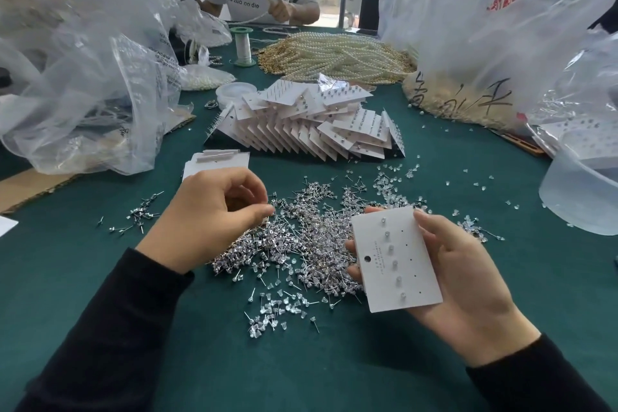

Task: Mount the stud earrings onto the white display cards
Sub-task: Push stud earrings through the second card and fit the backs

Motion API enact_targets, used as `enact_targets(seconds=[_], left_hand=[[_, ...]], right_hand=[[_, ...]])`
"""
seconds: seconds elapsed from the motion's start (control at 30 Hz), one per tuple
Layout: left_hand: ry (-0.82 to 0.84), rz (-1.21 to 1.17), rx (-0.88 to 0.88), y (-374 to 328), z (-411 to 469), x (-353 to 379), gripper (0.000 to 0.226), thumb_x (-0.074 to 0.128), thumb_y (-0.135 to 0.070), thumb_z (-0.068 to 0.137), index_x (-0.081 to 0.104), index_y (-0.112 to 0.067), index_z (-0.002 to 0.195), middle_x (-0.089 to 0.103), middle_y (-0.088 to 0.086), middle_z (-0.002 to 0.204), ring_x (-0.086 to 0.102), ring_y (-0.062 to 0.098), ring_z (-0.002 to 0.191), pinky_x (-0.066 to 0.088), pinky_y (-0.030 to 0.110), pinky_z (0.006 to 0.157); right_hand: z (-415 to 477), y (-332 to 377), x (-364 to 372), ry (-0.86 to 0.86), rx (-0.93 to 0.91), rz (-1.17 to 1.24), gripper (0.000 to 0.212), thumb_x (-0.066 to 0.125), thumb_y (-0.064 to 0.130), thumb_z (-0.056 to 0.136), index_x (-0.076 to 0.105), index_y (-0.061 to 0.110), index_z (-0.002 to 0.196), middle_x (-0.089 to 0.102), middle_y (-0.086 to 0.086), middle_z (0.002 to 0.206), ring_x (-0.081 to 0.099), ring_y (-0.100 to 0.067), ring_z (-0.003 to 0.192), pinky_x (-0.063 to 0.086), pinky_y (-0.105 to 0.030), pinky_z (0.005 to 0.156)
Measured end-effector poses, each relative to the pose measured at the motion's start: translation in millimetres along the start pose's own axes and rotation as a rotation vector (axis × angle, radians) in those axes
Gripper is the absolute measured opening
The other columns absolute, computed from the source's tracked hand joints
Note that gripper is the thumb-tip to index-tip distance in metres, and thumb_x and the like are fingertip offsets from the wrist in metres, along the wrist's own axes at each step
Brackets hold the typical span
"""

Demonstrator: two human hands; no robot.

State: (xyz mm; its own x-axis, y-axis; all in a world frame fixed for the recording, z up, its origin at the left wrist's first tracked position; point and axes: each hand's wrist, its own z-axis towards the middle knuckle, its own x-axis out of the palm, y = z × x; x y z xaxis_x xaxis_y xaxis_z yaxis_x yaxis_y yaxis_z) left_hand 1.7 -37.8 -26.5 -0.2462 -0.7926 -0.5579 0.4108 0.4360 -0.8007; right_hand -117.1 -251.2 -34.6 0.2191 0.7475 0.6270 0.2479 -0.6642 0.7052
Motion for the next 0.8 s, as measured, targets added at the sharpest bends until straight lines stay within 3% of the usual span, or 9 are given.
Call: enact_targets(seconds=[0.13, 0.23, 0.33, 0.5, 0.7, 0.8], left_hand=[[-0.140, -0.239, 0.167, -28.7, -2.4, 18.0, 0.013, 0.074, -0.028, 0.062, 0.067, -0.020, 0.069, 0.070, -0.002, 0.068, 0.064, 0.006, 0.059, 0.050, 0.012, 0.057], [-0.158, -0.116, 0.314, -47.7, -4.3, 46.4, 0.012, 0.077, -0.024, 0.068, 0.068, -0.016, 0.070, 0.066, -0.007, 0.064, 0.062, 0.006, 0.060, 0.050, 0.016, 0.057], [-0.178, 0.012, 0.409, -56.1, -6.0, 67.6, 0.014, 0.074, -0.021, 0.070, 0.070, -0.009, 0.068, 0.066, 0.000, 0.067, 0.059, 0.009, 0.060, 0.051, 0.024, 0.058], [-0.220, 0.033, 0.415, -54.5, -7.2, 74.7, 0.012, 0.074, -0.017, 0.072, 0.070, -0.006, 0.067, 0.066, 0.002, 0.067, 0.058, 0.010, 0.060, 0.049, 0.023, 0.058], [-0.226, 0.073, 0.438, -53.1, -8.6, 77.3, 0.010, 0.073, -0.013, 0.073, 0.068, -0.005, 0.068, 0.065, 0.002, 0.068, 0.058, 0.012, 0.060, 0.049, 0.026, 0.057], [-0.219, 0.069, 0.454, -53.3, -10.3, 79.7, 0.010, 0.072, -0.010, 0.075, 0.067, -0.004, 0.069, 0.064, 0.004, 0.070, 0.058, 0.014, 0.060, 0.049, 0.030, 0.057]], right_hand=[[1.8, -2.1, 0.5, 0.029, 0.006, 0.062, 0.045, 0.042, 0.029, 0.086, 0.066, -0.002, 0.107, 0.066, -0.026, 0.106, 0.066, -0.038, 0.086, 0.054, -0.054, 0.075], [2.6, -3.6, 0.4, 0.101, 0.035, 0.106, 0.042, 0.048, 0.028, 0.084, 0.064, 0.000, 0.111, 0.066, -0.023, 0.108, 0.066, -0.036, 0.089, 0.052, -0.054, 0.081], [1.7, -5.7, 0.1, 0.186, 0.050, 0.147, 0.039, 0.050, 0.031, 0.086, 0.067, 0.004, 0.108, 0.067, -0.017, 0.106, 0.066, -0.029, 0.090, 0.050, -0.052, 0.089], [0.4, -8.0, 3.7, 0.208, 0.020, 0.154, 0.038, 0.049, 0.030, 0.087, 0.066, 0.003, 0.107, 0.067, -0.017, 0.101, 0.067, -0.026, 0.083, 0.055, -0.039, 0.068], [0.7, -9.8, 4.3, 0.154, -0.011, 0.136, 0.030, 0.050, 0.027, 0.085, 0.074, 0.008, 0.087, 0.071, -0.014, 0.089, 0.068, -0.022, 0.075, 0.057, -0.034, 0.065], [3.3, -12.4, 2.1, 0.159, -0.027, 0.139, 0.026, 0.053, 0.026, 0.085, 0.070, 0.008, 0.094, 0.064, -0.018, 0.102, 0.064, -0.024, 0.086, 0.055, -0.037, 0.078]])
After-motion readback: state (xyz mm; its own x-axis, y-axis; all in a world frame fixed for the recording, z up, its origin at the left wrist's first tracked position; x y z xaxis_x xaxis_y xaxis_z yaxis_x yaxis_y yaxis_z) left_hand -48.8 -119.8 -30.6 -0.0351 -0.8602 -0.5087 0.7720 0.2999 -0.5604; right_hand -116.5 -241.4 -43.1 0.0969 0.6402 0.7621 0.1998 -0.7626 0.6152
